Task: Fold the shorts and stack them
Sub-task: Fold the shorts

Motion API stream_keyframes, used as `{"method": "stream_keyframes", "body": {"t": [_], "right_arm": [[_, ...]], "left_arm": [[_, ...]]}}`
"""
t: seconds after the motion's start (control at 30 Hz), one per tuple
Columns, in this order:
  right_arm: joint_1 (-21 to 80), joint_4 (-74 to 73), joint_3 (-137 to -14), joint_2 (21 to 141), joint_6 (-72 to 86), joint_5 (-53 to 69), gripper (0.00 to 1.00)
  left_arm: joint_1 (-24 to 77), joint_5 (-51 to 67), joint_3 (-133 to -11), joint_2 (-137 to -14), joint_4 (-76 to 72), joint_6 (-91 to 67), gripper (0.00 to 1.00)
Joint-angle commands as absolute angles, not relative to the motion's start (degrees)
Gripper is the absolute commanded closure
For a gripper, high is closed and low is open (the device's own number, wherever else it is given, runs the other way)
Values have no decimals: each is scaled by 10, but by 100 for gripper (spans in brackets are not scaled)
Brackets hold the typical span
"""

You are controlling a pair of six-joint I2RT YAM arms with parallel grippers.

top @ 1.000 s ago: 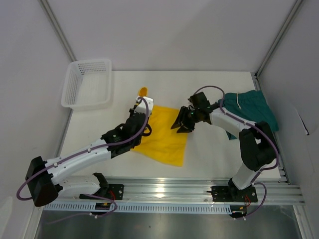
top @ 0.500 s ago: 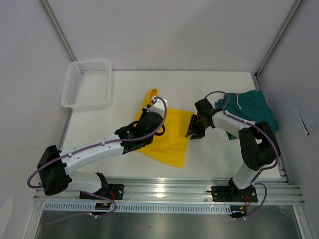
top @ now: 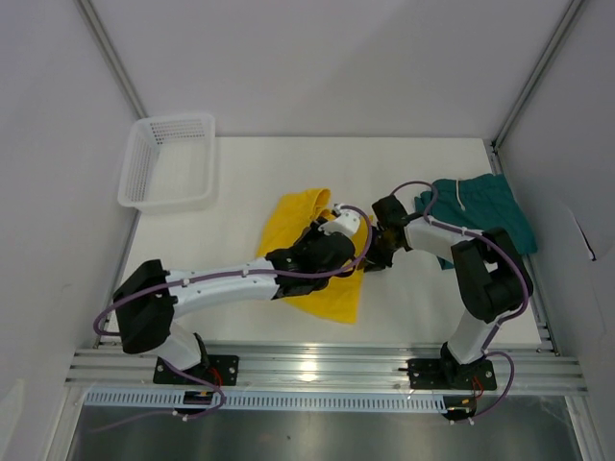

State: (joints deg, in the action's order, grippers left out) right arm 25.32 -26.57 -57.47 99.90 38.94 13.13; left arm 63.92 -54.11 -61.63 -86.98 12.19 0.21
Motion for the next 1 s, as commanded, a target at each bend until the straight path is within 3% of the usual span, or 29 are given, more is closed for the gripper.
{"method": "stream_keyframes", "body": {"t": [0.0,0.23,0.5,0.97], "right_arm": [[259,-243,-565,1013,393,125,78],[260,-223,-556,1017,399,139,86],[258,-207,-550,1022,405,152,89],[256,-196,-543,1020,406,163,90]], "left_arm": [[660,-584,-681,-907,169,-32,100],[686,-592,-727,-993,227,-118,100],[687,-615,-789,-1101,354,-336,100],[687,-549,-802,-1132,323,-406,96]]}}
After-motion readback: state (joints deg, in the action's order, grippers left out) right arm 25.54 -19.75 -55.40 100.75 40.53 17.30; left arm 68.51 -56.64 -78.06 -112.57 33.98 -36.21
